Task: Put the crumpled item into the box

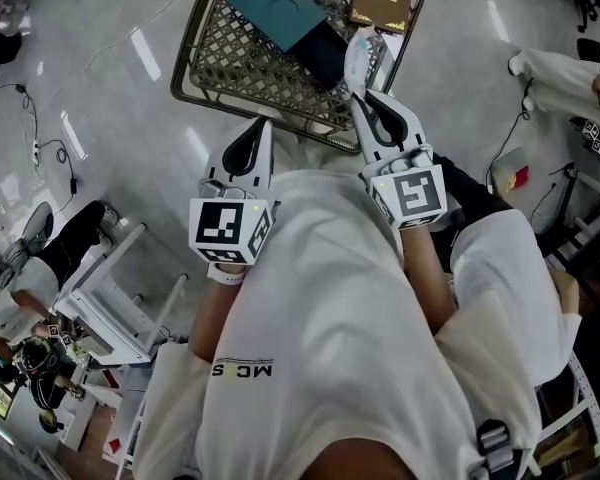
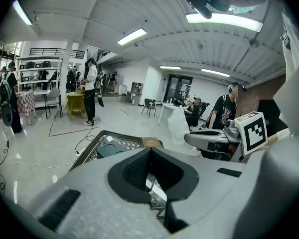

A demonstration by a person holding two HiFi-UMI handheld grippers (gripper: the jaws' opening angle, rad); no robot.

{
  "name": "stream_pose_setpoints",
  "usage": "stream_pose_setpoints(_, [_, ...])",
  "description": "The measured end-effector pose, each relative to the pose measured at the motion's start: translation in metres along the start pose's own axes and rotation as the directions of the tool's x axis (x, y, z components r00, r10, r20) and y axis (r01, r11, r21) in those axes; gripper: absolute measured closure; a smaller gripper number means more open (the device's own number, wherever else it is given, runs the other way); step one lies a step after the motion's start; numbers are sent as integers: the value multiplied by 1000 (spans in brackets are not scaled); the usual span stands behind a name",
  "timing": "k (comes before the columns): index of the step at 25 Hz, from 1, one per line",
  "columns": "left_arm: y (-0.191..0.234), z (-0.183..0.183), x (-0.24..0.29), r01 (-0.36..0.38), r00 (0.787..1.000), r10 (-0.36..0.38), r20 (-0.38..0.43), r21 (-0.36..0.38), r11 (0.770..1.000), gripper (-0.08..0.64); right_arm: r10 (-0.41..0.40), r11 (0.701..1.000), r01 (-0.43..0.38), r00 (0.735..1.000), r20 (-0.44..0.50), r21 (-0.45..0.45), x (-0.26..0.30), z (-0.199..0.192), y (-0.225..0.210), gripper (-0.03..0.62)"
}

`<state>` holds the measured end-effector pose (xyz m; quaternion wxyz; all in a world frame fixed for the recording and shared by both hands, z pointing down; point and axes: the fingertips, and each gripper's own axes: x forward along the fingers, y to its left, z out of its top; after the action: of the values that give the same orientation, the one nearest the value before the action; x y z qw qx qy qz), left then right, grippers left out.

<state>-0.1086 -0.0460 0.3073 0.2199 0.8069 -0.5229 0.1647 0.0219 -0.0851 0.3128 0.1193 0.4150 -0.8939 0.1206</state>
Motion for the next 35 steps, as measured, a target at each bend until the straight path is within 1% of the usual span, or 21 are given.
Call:
stream_pose_setpoints(4, [4, 5, 15, 23, 1000, -23, -15, 11, 1000, 536, -25, 1000, 25, 999, -45, 5, 12, -15, -11, 538])
stream_pose_setpoints(7, [12, 3, 26, 23, 999, -23, -24, 8, 1000, 537, -34, 999, 34, 997, -67, 6, 22, -23, -16, 538])
stream_pose_setpoints(11, [14, -19, 41, 52, 996, -54, -78, -20, 998, 537, -45, 999, 47, 993, -108, 15, 29, -39, -18, 538])
stream_pose_setpoints(14, [23, -29, 57, 59, 994, -60, -92, -12, 998, 537, -46, 998, 49, 991, -128, 25, 46, -55, -22, 538])
stream_pose_setpoints(18, [32, -48, 77, 65, 991, -69, -118, -33, 997, 537, -47, 998, 54, 983, -178, 36, 62, -84, -26, 538])
stream_pose_setpoints(23, [38, -68, 101, 90, 982, -90, -165, -7, 996, 537, -43, 997, 55, 974, -222, 49, 85, -113, -33, 538])
stream_pose_setpoints(26, [42, -77, 116, 103, 978, -101, -183, 0, 995, 537, -49, 997, 61, 969, -241, 41, 97, -127, -36, 538])
stream_pose_setpoints(29, [48, -84, 129, 95, 977, -93, -191, 2, 996, 537, -46, 998, 53, 964, -261, 21, 108, -141, -38, 538])
stream_pose_setpoints(35, [53, -101, 153, 92, 974, -91, -206, -5, 996, 536, -43, 999, 39, 945, -326, -19, 125, -180, -42, 538])
